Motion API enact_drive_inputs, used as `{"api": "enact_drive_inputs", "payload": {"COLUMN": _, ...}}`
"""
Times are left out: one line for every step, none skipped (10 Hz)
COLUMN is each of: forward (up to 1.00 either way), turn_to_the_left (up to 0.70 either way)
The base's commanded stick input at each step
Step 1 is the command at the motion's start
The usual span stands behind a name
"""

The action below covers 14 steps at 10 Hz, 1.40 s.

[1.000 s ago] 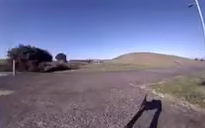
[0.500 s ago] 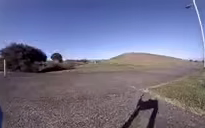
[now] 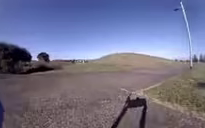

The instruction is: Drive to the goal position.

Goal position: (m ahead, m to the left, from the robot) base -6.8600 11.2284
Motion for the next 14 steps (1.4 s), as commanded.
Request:
{"api": "enact_drive_inputs", "payload": {"forward": 0.7, "turn_to_the_left": -0.34}}
{"api": "enact_drive_inputs", "payload": {"forward": 0.7, "turn_to_the_left": -0.34}}
{"api": "enact_drive_inputs", "payload": {"forward": 0.7, "turn_to_the_left": -0.34}}
{"api": "enact_drive_inputs", "payload": {"forward": 0.7, "turn_to_the_left": -0.14}}
{"api": "enact_drive_inputs", "payload": {"forward": 0.7, "turn_to_the_left": 0.0}}
{"api": "enact_drive_inputs", "payload": {"forward": 0.7, "turn_to_the_left": 0.0}}
{"api": "enact_drive_inputs", "payload": {"forward": 0.7, "turn_to_the_left": 0.0}}
{"api": "enact_drive_inputs", "payload": {"forward": 0.7, "turn_to_the_left": 0.0}}
{"api": "enact_drive_inputs", "payload": {"forward": 0.7, "turn_to_the_left": 0.0}}
{"api": "enact_drive_inputs", "payload": {"forward": 0.7, "turn_to_the_left": 0.0}}
{"api": "enact_drive_inputs", "payload": {"forward": 0.7, "turn_to_the_left": 0.0}}
{"api": "enact_drive_inputs", "payload": {"forward": 0.7, "turn_to_the_left": 0.0}}
{"api": "enact_drive_inputs", "payload": {"forward": 0.7, "turn_to_the_left": 0.0}}
{"api": "enact_drive_inputs", "payload": {"forward": 0.7, "turn_to_the_left": 0.0}}
